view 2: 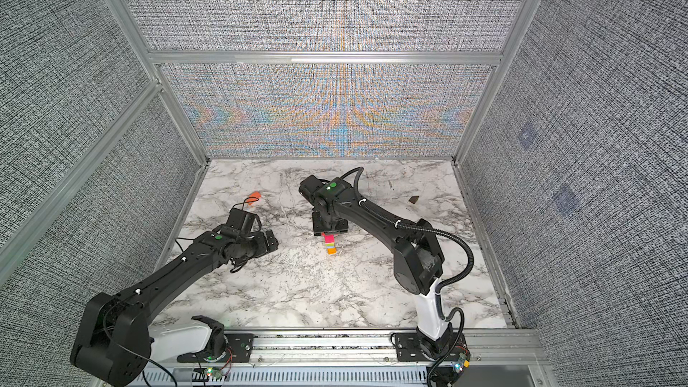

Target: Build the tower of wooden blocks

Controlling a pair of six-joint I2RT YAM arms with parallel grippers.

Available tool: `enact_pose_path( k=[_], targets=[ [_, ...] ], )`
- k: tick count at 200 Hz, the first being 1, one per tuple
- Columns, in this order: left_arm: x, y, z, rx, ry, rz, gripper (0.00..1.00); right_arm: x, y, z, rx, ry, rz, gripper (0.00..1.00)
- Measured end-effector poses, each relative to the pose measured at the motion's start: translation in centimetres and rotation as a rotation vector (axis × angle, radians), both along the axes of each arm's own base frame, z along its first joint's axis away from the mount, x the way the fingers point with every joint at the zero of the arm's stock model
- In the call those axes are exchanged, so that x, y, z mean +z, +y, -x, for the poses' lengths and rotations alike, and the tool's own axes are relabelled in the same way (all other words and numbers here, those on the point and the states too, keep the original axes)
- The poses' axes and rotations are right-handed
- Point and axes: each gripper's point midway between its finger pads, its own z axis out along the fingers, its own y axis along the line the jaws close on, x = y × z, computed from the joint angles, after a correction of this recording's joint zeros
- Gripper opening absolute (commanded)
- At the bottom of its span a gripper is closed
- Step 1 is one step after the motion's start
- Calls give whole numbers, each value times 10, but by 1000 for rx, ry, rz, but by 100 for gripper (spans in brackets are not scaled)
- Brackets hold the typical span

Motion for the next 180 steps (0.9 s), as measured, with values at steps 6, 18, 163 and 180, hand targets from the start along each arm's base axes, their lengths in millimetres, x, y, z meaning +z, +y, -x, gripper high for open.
enact_pose_path(
  k=[6, 18, 163, 180],
  targets=[
    [0, 0, 0, 0, 1, -1, 99, -1, 0, 0, 0, 1, 1, 53],
    [0, 0, 1, 0, 1, -1, 99, -2, 1, 0, 1, 2, 2, 53],
    [3, 6, 3, 12, 0, -26, 99, -11, 3, -4, -2, 9, 17, 75],
    [4, 6, 3, 12, 0, -26, 99, -11, 2, -4, -2, 9, 19, 79]
  ],
)
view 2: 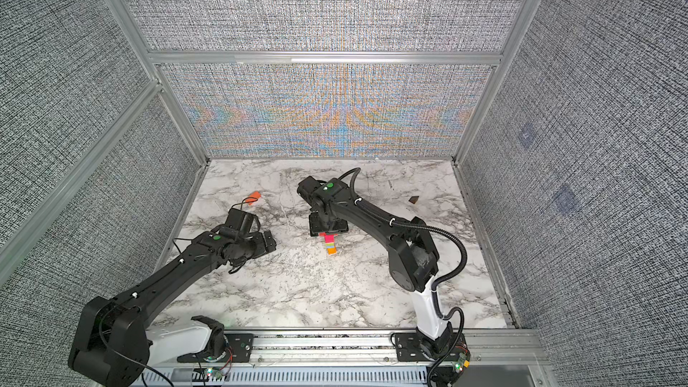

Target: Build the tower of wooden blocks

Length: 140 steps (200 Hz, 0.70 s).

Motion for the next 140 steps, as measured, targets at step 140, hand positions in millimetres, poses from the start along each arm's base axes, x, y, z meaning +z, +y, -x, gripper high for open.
enact_pose_path(
  k=[140],
  targets=[
    [63, 24, -48, 60, -42, -118, 97, 65, -32, 4, 59, -193, -66, 99]
  ],
)
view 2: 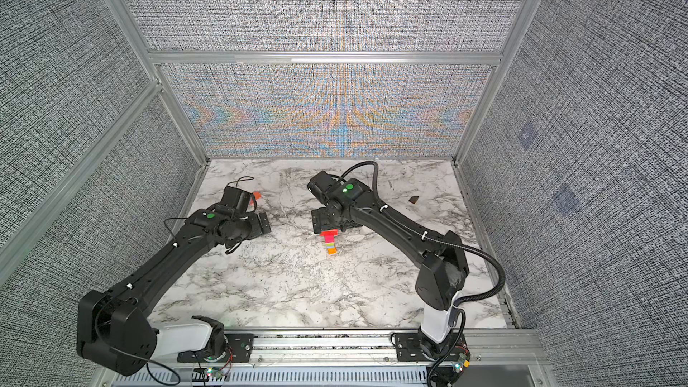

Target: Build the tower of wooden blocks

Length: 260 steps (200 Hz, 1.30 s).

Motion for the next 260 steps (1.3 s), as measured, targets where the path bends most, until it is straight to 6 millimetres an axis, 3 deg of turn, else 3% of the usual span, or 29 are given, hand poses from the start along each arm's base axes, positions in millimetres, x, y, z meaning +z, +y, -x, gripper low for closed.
enact_pose_path(
  k=[56, 98, 126, 159, 192, 260],
  targets=[
    [4, 37, -63, 106, 84, -68, 99, 19, -34, 6, 25, -139, -74, 99],
    [2, 53, -113, 147, 134, -126, 99, 29, -65, 3, 4, -277, -149, 99],
    [-12, 51, -146, 152, 173, -146, 99, 29, -80, -5, -25, -313, -181, 99],
    [-35, 51, -175, 177, 220, -166, 98, 16, -94, -10, -52, -294, -196, 99],
    [-52, 51, -194, 205, 241, -174, 98, 3, -104, -15, -81, -274, -212, 99],
    [-85, 55, -200, 250, 292, -179, 97, -18, -102, -53, -129, -161, -324, 99]
  ],
)
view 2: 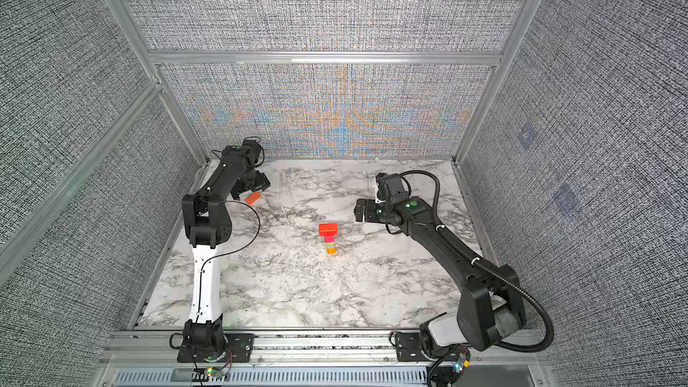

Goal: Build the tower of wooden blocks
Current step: 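Withdraw the right gripper from the stack while the left gripper moves above the orange-red bar, then lower the left gripper onto the orange-red bar and close on it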

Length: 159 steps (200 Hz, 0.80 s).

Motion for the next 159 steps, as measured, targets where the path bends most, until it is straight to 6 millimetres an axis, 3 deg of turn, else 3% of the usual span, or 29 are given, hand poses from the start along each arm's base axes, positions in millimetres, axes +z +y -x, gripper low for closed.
enact_pose_path(
  k=[53, 159],
  targets=[
    [-23, 5, -1, 24, 28, -5, 96, -15, 3, -5, 7, 73, -97, 99],
    [-34, 16, -18, 57, -22, 3, 88, -24, 14, -2, 48, 112, -138, 99]
  ],
)
